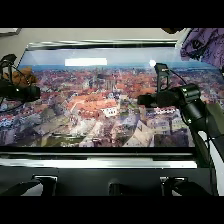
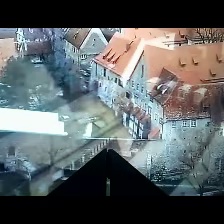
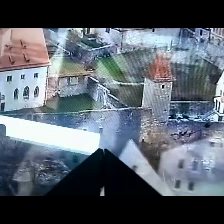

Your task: Fold the clothes and pants, and hang the long-sleeved shirts on hangers.

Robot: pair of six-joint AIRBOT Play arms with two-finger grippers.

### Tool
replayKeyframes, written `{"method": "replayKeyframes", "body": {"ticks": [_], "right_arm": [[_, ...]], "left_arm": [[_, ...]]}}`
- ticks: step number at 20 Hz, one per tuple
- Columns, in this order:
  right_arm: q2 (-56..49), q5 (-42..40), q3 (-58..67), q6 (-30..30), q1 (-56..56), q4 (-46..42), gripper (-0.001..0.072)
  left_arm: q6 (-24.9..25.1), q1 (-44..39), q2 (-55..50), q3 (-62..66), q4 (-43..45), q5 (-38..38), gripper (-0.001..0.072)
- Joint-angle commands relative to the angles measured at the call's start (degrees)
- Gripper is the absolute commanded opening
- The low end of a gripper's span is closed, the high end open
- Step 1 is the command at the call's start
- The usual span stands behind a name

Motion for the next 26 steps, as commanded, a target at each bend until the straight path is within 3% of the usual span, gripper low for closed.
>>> {"method": "replayKeyframes", "body": {"ticks": [1, 14, 17, 18, 19, 20, 21, 23, 26], "right_arm": [[0.0, 0.04, 0.04, 0.02, 0.07, 0.04, 0.0034], [0.0, 0.04, 0.04, 0.02, 0.07, 0.04, 0.0034], [0.0, 0.07, 0.04, 0.02, 0.07, 0.04, 0.0034], [0.0, 0.04, 0.04, 0.02, 0.07, 0.04, 0.0034], [0.0, 0.07, 0.04, 0.02, 0.07, 0.04, 0.0034], [0.0, 0.04, 0.04, 0.02, 0.07, 0.04, 0.0034], [0.0, 0.04, 0.04, 0.02, 0.07, 0.04, 0.0034], [0.0, 0.07, 0.04, 0.02, 0.07, 0.04, 0.0034], [0.0, 0.04, 0.04, 0.02, 0.07, 0.04, 0.0034]], "left_arm": [[0.0, -0.02, 0.04, -0.02, 0.04, 0.02, 0.0022], [0.02, -0.02, 0.0, -0.02, 0.04, 0.31, 0.0022], [-0.24, -0.02, -0.28, -0.02, -0.24, 4.68, 0.0022], [-2.03, -0.02, -0.33, -0.04, -0.79, 4.68, 0.0051], [-4.31, 0.0, -0.37, -0.02, -0.15, 4.87, 0.0257], [-6.27, 0.0, -0.55, -0.04, 1.49, 5.7, 0.072], [-7.78, 0.13, -0.92, 0.0, 4.94, 7.02, 0.072], [-15.69, 3.48, -2.45, 0.26, 10.8, 12.11, 0.072], [-17.86, 13.09, -9.07, 5.05, 10.16, 20.04, 0.072]]}}
